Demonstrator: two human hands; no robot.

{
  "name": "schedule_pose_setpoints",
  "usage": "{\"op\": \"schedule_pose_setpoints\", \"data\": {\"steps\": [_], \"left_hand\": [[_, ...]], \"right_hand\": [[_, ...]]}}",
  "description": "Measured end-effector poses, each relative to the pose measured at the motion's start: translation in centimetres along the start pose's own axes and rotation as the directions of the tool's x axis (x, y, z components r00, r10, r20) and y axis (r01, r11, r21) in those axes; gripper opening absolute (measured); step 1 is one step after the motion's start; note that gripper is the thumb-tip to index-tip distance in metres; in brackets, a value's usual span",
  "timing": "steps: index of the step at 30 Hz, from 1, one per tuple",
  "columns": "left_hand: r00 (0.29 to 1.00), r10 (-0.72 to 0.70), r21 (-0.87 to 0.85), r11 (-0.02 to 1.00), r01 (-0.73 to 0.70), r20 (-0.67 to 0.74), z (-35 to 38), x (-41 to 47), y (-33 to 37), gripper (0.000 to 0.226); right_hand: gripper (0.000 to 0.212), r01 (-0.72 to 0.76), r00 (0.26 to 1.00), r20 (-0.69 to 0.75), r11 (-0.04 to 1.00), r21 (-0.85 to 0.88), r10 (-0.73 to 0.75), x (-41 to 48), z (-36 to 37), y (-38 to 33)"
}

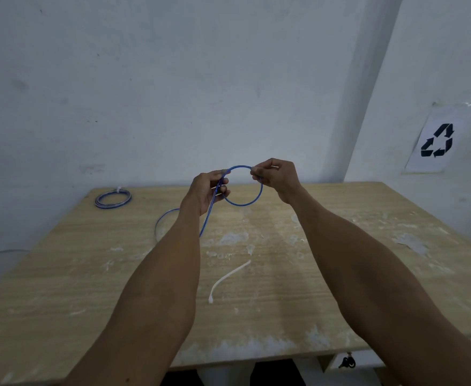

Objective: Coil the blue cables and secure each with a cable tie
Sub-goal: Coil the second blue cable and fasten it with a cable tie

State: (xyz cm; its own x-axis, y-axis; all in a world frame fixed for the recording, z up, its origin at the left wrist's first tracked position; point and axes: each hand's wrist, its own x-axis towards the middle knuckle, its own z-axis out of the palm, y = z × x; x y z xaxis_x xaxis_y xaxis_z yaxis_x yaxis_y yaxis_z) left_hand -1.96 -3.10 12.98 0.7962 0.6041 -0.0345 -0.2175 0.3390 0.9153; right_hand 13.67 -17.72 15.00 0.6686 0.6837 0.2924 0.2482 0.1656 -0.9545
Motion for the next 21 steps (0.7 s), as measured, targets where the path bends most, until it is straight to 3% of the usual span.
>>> {"op": "schedule_pose_setpoints", "data": {"steps": [7, 11, 16, 21], "left_hand": [[0.994, 0.1, 0.105, 0.99, -0.095, -0.045, -0.1, 0.6, -0.2, 0.024], [0.988, 0.131, 0.003, 0.991, -0.132, -0.086, -0.3, 0.9, -0.6, 0.023], [0.981, 0.158, -0.158, 0.972, -0.175, -0.112, 0.1, 0.9, -0.5, 0.02], [0.985, 0.146, -0.084, 0.985, -0.154, -0.089, -0.2, 0.6, -0.3, 0.022]], "right_hand": [[0.025, -0.057, 0.998, 0.04, 0.998, -0.02, 0.057, 0.1, 0.0, -0.5], [0.017, 0.007, 0.997, 0.079, 0.995, -0.101, 0.001, -0.4, 0.3, -0.8], [0.024, -0.023, 0.995, 0.099, 0.999, -0.033, 0.026, -0.9, 1.2, -0.8], [0.018, -0.09, 0.986, 0.137, 0.994, -0.055, 0.097, -0.8, 0.7, -1.3]]}}
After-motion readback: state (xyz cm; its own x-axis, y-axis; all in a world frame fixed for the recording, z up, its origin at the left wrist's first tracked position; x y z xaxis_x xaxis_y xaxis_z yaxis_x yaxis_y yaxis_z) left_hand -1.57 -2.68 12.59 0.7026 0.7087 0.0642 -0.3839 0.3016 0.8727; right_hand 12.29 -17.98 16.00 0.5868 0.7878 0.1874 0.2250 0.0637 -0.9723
